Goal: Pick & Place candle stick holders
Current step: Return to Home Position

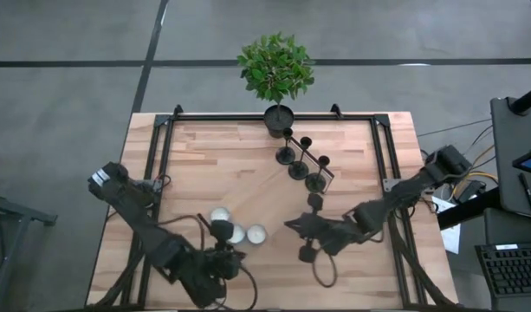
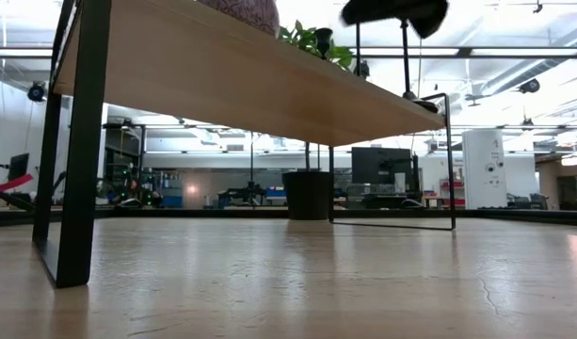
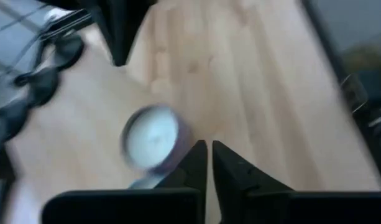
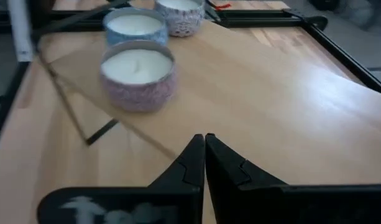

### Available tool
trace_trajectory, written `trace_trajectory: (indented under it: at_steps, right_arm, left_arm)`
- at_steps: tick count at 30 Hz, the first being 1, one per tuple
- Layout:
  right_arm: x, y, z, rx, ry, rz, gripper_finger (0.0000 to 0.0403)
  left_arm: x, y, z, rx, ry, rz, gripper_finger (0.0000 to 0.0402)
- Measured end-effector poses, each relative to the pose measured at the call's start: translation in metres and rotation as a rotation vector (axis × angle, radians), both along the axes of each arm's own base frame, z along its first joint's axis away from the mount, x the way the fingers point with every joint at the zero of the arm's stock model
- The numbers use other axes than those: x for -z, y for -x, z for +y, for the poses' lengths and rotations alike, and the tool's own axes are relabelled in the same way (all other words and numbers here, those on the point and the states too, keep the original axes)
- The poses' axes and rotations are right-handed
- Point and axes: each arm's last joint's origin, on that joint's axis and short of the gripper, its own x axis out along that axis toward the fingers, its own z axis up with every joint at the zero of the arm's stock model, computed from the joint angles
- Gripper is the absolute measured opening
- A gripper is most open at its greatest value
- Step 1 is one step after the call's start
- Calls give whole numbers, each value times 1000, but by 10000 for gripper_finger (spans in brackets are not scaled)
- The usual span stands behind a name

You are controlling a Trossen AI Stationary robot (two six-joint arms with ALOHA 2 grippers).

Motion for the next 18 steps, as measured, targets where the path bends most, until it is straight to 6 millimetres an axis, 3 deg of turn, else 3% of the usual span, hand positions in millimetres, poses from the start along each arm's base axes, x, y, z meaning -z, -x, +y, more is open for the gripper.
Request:
trace_trajectory:
  at_steps: [6, 10, 18]
  right_arm:
    - [-8, 41, 0, -70, -9, -48, 8]
    - [-8, 68, -2, -120, -23, -65, 8]
    - [-7, 108, -22, -238, -29, -94, 8]
  left_arm:
    - [-3, 6, 17, 133, 119, -155, 5]
    - [-3, 28, 43, 190, 207, -292, 2]
    - [21, 86, 110, 173, 326, -475, 1]
